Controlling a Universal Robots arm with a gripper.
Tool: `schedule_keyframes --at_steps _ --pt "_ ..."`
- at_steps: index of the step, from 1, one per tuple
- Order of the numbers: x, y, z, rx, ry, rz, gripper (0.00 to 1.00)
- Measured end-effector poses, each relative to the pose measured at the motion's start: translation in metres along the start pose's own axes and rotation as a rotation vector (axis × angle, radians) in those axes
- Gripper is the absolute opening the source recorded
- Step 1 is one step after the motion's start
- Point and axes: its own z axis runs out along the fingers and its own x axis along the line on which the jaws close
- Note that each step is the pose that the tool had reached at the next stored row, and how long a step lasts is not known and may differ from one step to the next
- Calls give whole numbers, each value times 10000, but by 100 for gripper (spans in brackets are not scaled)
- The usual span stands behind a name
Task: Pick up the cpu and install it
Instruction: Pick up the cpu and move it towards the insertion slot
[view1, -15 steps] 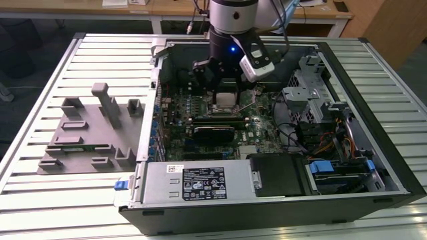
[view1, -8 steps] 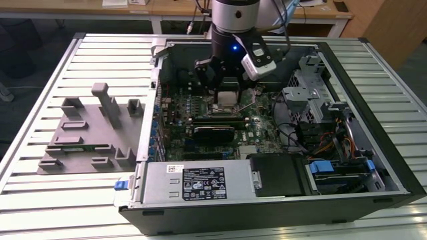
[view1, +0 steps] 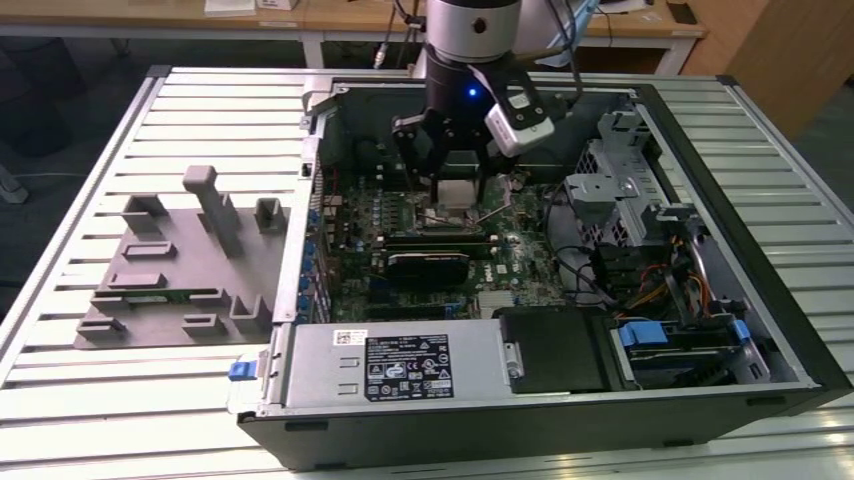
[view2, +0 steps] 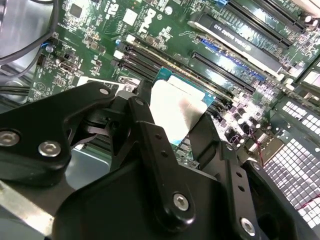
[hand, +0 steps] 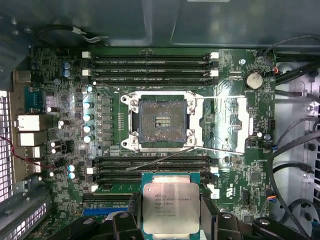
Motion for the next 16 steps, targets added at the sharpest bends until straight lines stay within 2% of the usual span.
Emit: schedule_keyframes --at_steps 9,16 --pt "-25 84 -2 0 0 0 55" --pt "-30 98 -2 -1 0 -1 55"
